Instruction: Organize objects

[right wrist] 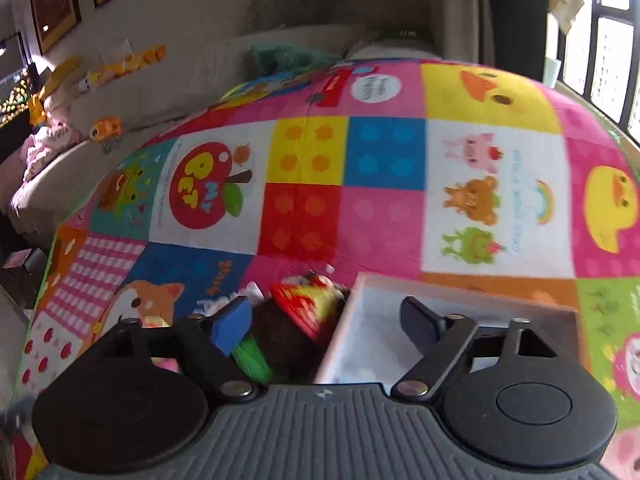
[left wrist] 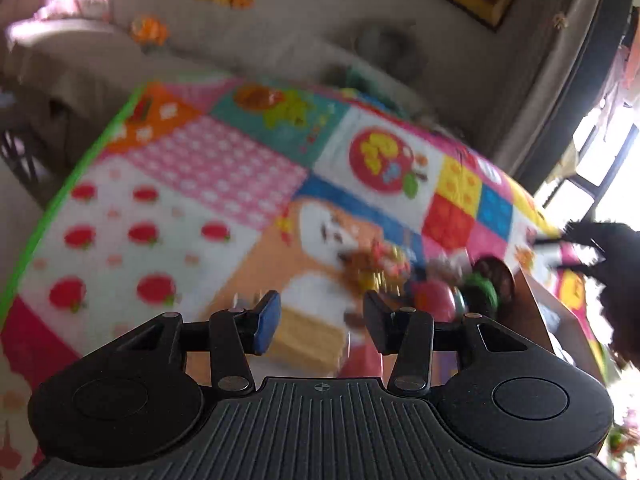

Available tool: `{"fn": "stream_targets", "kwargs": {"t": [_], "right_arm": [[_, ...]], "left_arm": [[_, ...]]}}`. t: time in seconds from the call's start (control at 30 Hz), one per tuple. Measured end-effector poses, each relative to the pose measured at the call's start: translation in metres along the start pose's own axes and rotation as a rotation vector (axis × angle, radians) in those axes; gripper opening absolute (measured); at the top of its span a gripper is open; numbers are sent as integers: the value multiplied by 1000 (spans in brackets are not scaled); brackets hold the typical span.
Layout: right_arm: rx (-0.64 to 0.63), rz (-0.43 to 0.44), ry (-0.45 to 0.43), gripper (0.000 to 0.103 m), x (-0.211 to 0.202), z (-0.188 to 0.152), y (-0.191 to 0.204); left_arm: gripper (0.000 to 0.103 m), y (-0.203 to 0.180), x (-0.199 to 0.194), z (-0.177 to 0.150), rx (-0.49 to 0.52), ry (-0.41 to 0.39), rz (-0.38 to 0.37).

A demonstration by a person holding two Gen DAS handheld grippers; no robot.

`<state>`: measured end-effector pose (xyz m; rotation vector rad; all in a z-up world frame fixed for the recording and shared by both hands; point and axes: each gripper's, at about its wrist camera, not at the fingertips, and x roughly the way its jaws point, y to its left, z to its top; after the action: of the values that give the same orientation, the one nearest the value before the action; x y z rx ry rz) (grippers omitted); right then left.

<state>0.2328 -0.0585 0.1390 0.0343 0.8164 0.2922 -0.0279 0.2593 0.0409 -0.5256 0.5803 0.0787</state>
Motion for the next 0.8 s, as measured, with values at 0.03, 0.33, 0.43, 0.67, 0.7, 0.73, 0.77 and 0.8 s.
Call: {"fn": "stream_targets", "kwargs": {"t": [0.03,0.33,0.43,0.67,0.7,0.73,0.77,0.8], "right_arm": [[13,-6,25,66,17,10,5],[-96,-226,155,35,126,20,32],[-130,-218,179,33,128,14,33],[-180,-114,261,32,110,0,49],[-196,-105,267,32,106,-4,55],[-207,-92,273,32,101,-10,59],[-217,-74,280,32,97,-14,64],[-227,-53,286,32,92,-20,70]], "left_arm": [[50,1,2,-1,-4,29,-12],[47,-29,59,6,40,105,-122],[31,-47,83,4,82,130,-150],[31,-48,70,2,78,78,-226],[31,-45,67,3,71,68,-209],[31,-42,63,4,62,60,-193],[31,-39,62,6,52,55,-176],[31,-36,60,8,42,52,-161]]}}
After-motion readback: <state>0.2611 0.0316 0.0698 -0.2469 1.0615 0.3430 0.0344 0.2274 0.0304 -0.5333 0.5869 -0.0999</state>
